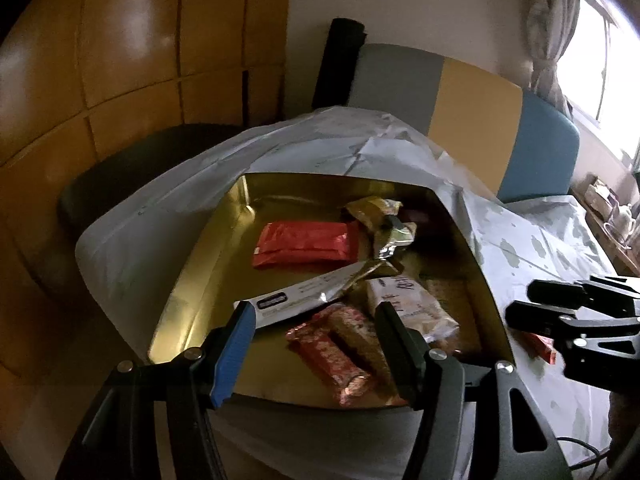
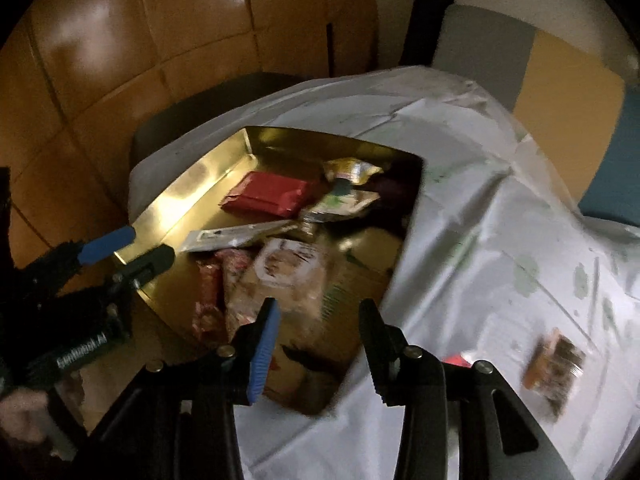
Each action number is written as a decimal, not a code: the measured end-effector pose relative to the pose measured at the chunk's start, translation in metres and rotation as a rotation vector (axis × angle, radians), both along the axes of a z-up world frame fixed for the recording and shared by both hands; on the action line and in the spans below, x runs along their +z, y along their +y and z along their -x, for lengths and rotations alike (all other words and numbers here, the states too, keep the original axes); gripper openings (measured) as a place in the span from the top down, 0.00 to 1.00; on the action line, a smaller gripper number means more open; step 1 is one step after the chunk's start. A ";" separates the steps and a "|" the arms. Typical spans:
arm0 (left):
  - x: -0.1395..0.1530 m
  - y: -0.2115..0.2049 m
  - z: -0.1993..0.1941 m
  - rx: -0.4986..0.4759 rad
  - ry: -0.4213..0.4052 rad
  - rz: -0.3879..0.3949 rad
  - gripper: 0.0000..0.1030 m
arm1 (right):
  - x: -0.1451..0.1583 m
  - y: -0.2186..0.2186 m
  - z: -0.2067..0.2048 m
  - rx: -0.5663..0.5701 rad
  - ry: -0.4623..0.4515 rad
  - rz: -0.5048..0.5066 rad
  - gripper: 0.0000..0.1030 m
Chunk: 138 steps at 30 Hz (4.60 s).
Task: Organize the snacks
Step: 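Carry the cookie pack into the gold box and open the right gripper, then move both grippers back toward the remaining snacks, then grasp the red-and-white wrapped cookie with the left gripper, then grasp the orange-edged seed bag with the right gripper while the left gripper holds the cookie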
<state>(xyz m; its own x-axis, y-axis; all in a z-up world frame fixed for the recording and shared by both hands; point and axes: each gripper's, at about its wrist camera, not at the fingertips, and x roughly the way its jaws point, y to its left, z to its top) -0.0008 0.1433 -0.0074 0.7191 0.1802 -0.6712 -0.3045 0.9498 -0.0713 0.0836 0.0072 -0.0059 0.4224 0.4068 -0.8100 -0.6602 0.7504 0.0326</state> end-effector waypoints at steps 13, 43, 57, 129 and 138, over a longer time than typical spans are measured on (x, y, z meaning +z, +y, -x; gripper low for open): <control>0.006 -0.039 -0.007 -0.109 0.008 -0.037 0.39 | -0.002 -0.093 0.004 -0.168 -0.019 0.021 0.45; 0.005 -0.197 -0.051 -0.630 0.143 0.087 0.39 | -0.023 -0.220 -0.036 -0.402 0.042 0.110 0.33; -0.055 -0.220 -0.121 -0.430 0.395 0.266 0.39 | -0.021 -0.283 -0.042 -0.546 0.028 0.070 0.30; -0.089 -0.232 -0.082 -0.665 0.076 -0.012 0.66 | -0.058 -0.228 -0.088 -0.311 0.195 0.279 0.50; -0.089 -0.235 -0.082 -0.664 0.077 -0.030 0.66 | -0.059 -0.245 -0.039 -0.375 0.192 0.212 0.48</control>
<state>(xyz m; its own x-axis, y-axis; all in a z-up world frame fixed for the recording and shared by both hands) 0.0811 -0.0921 -0.0967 0.6339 -0.2648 -0.7267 0.3423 0.9386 -0.0435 0.1226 -0.2373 -0.0651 0.3432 0.0721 -0.9365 -0.3397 0.9391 -0.0522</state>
